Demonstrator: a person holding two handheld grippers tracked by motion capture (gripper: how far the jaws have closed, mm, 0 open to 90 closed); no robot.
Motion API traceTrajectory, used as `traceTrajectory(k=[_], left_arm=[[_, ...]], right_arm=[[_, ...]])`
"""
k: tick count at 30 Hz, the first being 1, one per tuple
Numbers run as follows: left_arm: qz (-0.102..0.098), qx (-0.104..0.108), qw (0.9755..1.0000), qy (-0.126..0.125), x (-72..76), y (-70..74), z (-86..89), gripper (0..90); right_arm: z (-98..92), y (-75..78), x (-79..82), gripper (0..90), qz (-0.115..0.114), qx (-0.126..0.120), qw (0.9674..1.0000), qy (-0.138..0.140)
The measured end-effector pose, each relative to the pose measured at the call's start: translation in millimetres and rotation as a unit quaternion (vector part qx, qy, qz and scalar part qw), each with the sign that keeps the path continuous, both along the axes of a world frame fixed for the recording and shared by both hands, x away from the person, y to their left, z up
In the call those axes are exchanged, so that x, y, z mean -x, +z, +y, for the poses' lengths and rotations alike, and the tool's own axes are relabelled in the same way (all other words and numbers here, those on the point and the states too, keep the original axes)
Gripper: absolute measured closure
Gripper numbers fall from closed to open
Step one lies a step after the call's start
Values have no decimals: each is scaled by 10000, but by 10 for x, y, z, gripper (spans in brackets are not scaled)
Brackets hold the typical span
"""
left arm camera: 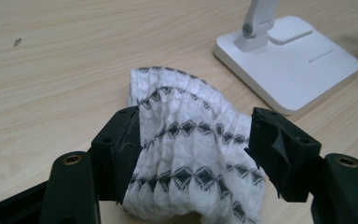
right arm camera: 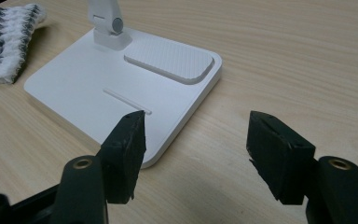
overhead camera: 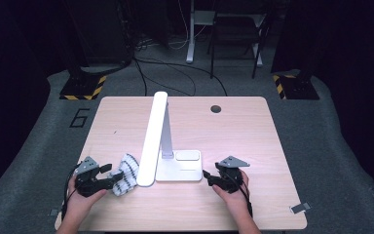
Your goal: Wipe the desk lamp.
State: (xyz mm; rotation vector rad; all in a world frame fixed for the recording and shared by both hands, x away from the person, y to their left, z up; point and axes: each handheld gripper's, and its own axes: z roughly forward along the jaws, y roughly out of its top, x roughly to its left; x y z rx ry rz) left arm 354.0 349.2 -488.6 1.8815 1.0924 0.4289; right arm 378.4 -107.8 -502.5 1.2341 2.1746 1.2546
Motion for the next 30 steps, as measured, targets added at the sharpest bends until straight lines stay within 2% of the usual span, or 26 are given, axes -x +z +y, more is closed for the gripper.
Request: traceTrajectory(k=[2,3,4,6,8,9,10,15,19,23,25,30], left_arm=[[4,-102,9999,-45,7,-18,5,342],[-86,-104,9999,-17,7,-37,4,342],[-72,-109,9999,-34,10,-39,15,342],[-143,-90,9998,91,4,-64,31,345],[-70,-150,9997,187,-3,-75,72,349],[-96,-81,9995,277,-10,-94,88,350],[-42,-31,9995,313,-11,-100,114,350],[-15,115,9985,542,-28,-128,205,351],[-11,191,9981,591,-29,-133,231,351],[37,175,9983,547,-34,-141,230,351],[-13,191,9982,573,-36,-154,214,351],[66,131,9986,505,-34,-152,209,354]], right_arm=[[-14,-11,-9,372,-13,34,10000,-26],[-19,-17,-11,372,1,8,10000,-38],[-25,-27,-15,372,2,3,10000,-66],[-42,-44,-24,374,-10,20,9999,-130],[-57,-53,-29,374,60,-33,9998,-184],[-63,-61,-36,374,62,-64,9998,-203],[-69,-67,-39,374,66,-81,9997,-220],[-83,-100,-59,375,104,-108,9995,-293],[-70,-113,-61,375,151,-100,9994,-287],[-68,-121,-60,376,109,-77,9995,-284],[-67,-122,-59,376,109,-77,9995,-287],[-60,-122,-54,376,108,-86,9995,-286]])
